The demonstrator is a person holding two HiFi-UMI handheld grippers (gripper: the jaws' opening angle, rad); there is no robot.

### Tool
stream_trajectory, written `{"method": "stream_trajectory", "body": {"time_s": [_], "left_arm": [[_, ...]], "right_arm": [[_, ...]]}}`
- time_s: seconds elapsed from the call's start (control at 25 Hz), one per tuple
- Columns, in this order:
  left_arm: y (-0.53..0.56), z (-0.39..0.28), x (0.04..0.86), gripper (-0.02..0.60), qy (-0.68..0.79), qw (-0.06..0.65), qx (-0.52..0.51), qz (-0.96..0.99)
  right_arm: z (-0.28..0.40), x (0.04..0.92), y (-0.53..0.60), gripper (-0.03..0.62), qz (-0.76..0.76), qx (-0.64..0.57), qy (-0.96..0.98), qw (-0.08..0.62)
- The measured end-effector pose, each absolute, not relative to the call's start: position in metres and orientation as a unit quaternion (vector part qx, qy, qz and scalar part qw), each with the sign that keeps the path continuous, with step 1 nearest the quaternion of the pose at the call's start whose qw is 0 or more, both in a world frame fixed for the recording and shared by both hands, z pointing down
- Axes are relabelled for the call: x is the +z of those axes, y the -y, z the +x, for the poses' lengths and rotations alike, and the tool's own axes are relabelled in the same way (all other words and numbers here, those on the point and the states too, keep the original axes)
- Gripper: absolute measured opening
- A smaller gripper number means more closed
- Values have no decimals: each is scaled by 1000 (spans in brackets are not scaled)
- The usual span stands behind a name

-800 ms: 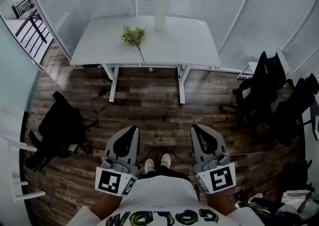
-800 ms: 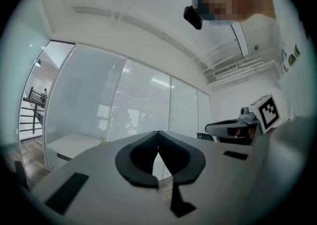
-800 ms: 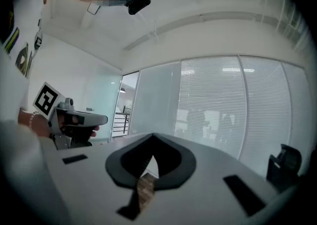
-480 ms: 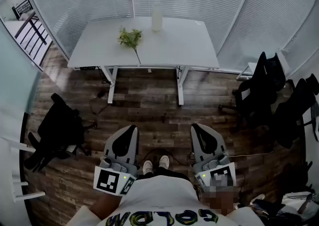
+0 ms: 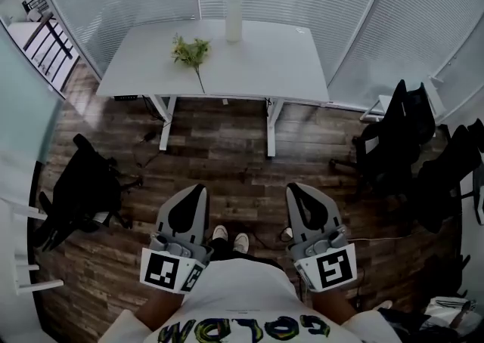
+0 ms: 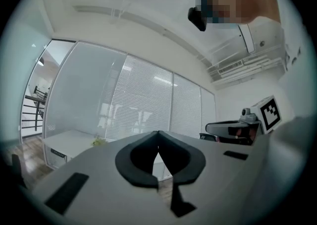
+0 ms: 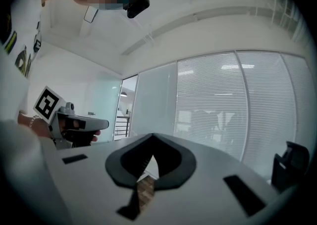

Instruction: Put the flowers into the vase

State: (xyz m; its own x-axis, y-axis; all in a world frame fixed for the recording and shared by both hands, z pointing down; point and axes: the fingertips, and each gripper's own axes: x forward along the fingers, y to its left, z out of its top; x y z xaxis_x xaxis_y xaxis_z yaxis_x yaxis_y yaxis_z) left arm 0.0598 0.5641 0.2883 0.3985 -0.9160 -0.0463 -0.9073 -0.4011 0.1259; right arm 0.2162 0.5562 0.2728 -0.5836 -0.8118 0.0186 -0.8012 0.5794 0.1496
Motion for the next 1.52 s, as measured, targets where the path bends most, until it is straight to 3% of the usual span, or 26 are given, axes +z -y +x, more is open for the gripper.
{"method": "stream_trajectory", "body": {"time_s": [0.52, 1.52], "left_arm": [[-508, 53, 297, 14, 548, 44, -53, 834], [-268, -106, 301, 14, 515, 55, -37, 855]], "right_arm": [[214, 280, -497, 8, 448, -62, 890, 54], [37, 277, -262, 8, 439, -55, 893, 75]]}}
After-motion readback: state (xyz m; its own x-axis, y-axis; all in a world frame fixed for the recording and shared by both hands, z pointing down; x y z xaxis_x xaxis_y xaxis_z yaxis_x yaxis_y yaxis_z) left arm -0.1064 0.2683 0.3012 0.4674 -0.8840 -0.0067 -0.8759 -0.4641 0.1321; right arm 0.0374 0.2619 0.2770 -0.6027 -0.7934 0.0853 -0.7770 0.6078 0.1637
